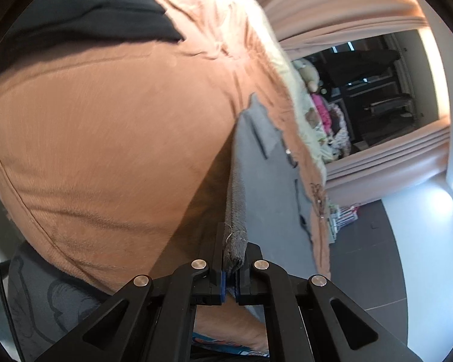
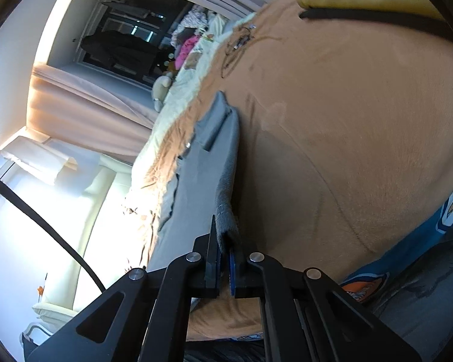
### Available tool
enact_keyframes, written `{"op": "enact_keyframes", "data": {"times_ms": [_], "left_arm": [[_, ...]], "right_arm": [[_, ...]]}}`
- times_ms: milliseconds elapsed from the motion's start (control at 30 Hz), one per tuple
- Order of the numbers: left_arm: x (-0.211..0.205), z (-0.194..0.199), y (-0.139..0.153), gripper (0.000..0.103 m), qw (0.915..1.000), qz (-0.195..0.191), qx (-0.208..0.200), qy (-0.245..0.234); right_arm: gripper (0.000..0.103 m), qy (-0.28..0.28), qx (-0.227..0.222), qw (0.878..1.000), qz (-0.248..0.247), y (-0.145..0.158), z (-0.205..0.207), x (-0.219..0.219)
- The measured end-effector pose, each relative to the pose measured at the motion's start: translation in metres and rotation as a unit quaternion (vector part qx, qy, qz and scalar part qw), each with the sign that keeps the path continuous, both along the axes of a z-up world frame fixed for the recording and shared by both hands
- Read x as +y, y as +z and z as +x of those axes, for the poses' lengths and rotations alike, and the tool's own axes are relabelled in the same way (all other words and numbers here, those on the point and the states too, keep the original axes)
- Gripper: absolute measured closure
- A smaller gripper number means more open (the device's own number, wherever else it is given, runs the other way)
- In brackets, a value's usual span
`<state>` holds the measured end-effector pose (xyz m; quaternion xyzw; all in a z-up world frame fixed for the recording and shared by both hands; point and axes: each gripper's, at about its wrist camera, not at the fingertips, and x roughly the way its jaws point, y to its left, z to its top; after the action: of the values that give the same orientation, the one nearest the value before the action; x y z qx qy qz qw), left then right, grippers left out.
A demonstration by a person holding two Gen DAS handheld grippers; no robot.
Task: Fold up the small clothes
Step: 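Lift the held hem and carry it over the shirt toward the collar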
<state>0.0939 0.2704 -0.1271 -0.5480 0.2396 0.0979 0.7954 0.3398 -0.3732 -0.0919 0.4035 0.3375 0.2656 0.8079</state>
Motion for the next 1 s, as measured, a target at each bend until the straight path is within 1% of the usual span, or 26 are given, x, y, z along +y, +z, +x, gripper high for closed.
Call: {"op": "enact_keyframes", "data": {"times_ms": [100,233,333,467,567,633,733,867,1000], "left_arm": [[-0.002,-0.006,0.012,0.100,0.9999,0.005,-0.015,-0.003],[-0.007,-0.016,0.025,0.100,0.9995,0.016,-0.027,-0.006],[-0.007,-0.025,0.025,0.100,0.9994,0.015,-0.031,-0.005],[-0.009,-0.040,0.018,0.101,0.9995,0.008,-0.028,-0.007],[-0.016,-0.051,0.022,0.101,0.9992,0.018,-0.032,-0.014],[-0.019,-0.057,0.028,0.101,0.9989,0.019,-0.038,-0.019],[-0.025,-0.067,0.045,0.101,0.9980,0.027,-0.053,-0.023],[-0.033,-0.080,0.079,0.101,0.9954,0.044,-0.082,-0.022],[-0.038,-0.096,0.113,0.101,0.9931,0.055,-0.104,-0.007]], "right_arm": [[0.103,0.000,-0.015,1.000,0.003,0.005,-0.009,-0.004],[0.103,0.002,-0.027,1.000,0.004,0.001,-0.020,-0.008],[0.103,0.002,-0.026,1.000,0.003,-0.009,-0.026,-0.012],[0.103,0.004,-0.021,1.000,0.004,-0.019,-0.034,-0.017],[0.103,0.004,-0.022,1.000,0.008,-0.023,-0.043,-0.024],[0.103,0.002,-0.028,1.000,0.013,-0.019,-0.049,-0.030],[0.103,0.001,-0.045,0.999,0.014,-0.008,-0.056,-0.035],[0.103,0.003,-0.073,0.997,0.018,0.006,-0.067,-0.045],[0.103,0.004,-0.104,0.994,0.028,0.025,-0.079,-0.053]]}}
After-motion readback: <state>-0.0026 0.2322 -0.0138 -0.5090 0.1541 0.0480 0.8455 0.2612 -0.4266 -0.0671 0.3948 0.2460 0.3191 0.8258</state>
